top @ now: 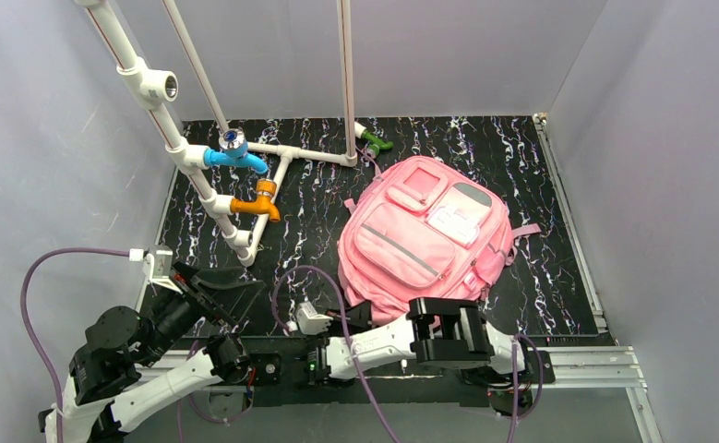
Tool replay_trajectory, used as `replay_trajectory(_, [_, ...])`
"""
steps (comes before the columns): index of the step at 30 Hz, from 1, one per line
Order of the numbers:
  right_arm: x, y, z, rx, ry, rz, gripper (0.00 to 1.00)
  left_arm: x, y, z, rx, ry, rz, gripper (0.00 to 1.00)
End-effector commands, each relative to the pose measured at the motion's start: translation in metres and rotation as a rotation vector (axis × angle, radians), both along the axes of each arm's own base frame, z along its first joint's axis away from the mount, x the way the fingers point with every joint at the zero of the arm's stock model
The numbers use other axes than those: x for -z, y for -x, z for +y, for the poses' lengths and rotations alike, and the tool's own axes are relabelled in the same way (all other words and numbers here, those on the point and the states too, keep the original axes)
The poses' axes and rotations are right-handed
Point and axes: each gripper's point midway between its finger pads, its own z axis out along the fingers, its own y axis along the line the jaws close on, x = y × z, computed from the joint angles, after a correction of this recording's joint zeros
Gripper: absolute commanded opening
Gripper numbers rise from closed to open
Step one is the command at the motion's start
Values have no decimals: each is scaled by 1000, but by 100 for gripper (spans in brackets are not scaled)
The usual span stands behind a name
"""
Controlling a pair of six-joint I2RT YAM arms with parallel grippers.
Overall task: Pack the student bag
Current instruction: Adjust the student bag at the center of the board.
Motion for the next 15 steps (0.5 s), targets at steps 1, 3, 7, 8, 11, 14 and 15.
replay_trajectory(1, [-118,-20,6,-17,-141,-203,1,-9,-3,8,-40,21,-7,83])
replay_trajectory(3, [-161,-20,5,-30,-204,-170,1,-13,-1,6,-24,21,-15,83])
replay_trajectory(7, [-244,-21,15,-129,-458,0,1,-19,0,-2,3,12,-17,83])
replay_trajectory(8, [-271,-25,16,-150,-564,39,1,-21,-1,-3,6,11,-21,83])
replay_trajectory(11, [-341,-54,6,-161,-736,45,1,-26,-2,-9,16,17,-28,83])
replay_trajectory(14, [-403,-97,-14,-115,-760,-108,1,-30,-4,-17,29,26,-30,83])
replay_trajectory(15, [-414,-116,-19,-103,-754,-146,1,-31,-5,-21,36,26,-27,83])
